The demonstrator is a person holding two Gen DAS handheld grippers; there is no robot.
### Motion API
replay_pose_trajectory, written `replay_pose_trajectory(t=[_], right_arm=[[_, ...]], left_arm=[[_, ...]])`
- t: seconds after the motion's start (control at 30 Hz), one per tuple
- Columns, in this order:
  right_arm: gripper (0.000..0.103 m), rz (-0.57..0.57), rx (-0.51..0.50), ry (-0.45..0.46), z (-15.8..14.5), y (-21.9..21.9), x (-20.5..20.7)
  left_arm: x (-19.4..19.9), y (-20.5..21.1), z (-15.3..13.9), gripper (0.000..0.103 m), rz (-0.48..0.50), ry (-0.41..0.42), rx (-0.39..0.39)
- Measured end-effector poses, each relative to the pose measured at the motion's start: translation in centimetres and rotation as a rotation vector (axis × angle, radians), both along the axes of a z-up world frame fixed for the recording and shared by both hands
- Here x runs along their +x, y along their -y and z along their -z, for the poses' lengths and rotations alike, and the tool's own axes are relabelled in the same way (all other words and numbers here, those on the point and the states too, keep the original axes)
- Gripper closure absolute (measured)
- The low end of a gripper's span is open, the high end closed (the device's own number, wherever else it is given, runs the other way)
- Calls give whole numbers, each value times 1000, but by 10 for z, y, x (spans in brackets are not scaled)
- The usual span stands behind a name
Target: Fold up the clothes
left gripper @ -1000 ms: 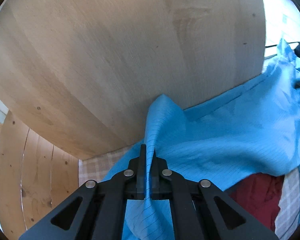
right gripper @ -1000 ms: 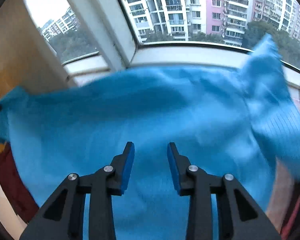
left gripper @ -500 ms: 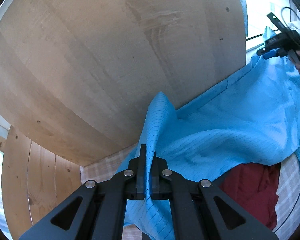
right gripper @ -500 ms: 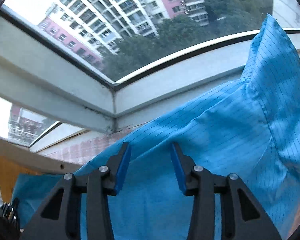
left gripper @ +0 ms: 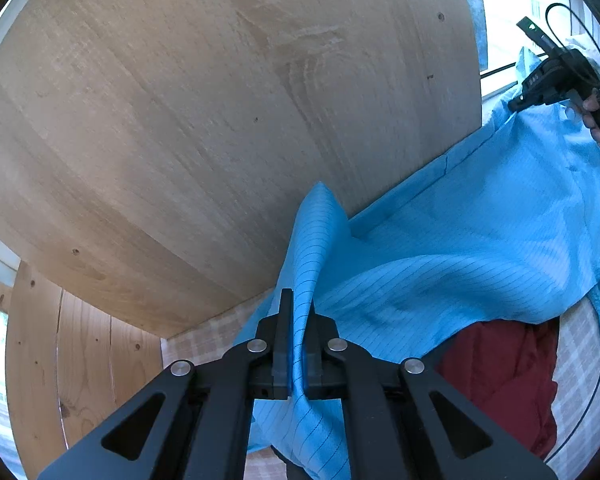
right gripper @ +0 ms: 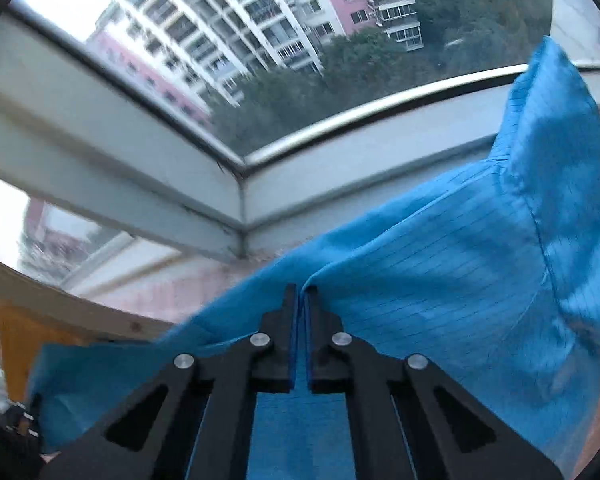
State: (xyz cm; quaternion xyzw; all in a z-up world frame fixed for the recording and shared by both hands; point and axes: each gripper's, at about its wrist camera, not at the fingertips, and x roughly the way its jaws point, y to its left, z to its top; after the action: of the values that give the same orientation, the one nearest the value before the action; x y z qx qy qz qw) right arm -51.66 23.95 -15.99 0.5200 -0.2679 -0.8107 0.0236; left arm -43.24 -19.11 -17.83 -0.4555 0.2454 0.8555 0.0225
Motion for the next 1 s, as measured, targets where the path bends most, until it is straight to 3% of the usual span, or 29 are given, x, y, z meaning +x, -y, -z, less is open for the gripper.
replay_pose_trajectory(t=[0.1,0.2,0.43,0.47,0.5,0.57,0.6,0.67,0.73,0.77,0.83,0.9,1.0], right_arm=[[101,19,16,-85,-18,-5,5],[101,-11,68,-74,-16,-3,-5],[99,-80,186,-52,-14,1,-26],[96,-83,190,-65,-19,1,-23],[93,-86,187,-84,-29,0,-17],[78,-97,175,-125,-56,-7,0],[76,-105,167,-147,-70,-10,10],[75,-132,137,-198,-104,-20,45],[72,-172,96,-253,-141,-35,101],[67,-189,81,-275,-156,-38,125],[58,-234,82,-291,-181,-46,188],[54,-268,127,-289,-192,-60,252],[50,-274,219,-253,-174,-75,343]], left_arm=[[6,1,-10,101,-9,-45,-16],[9,3,-17,101,-20,-77,-23],[-5,23,8,98,-97,-17,-76],[-4,24,9,96,-101,-15,-81],[-2,25,7,88,-108,-16,-89],[5,29,0,74,-121,-25,-103],[9,30,-6,71,-129,-37,-106],[24,36,-25,71,-146,-72,-111],[41,42,-45,64,-164,-104,-115],[50,47,-54,58,-172,-112,-111],[78,54,-74,58,-197,-140,-89],[106,57,-90,60,-210,-164,-50],[160,31,-90,60,-124,-150,56]])
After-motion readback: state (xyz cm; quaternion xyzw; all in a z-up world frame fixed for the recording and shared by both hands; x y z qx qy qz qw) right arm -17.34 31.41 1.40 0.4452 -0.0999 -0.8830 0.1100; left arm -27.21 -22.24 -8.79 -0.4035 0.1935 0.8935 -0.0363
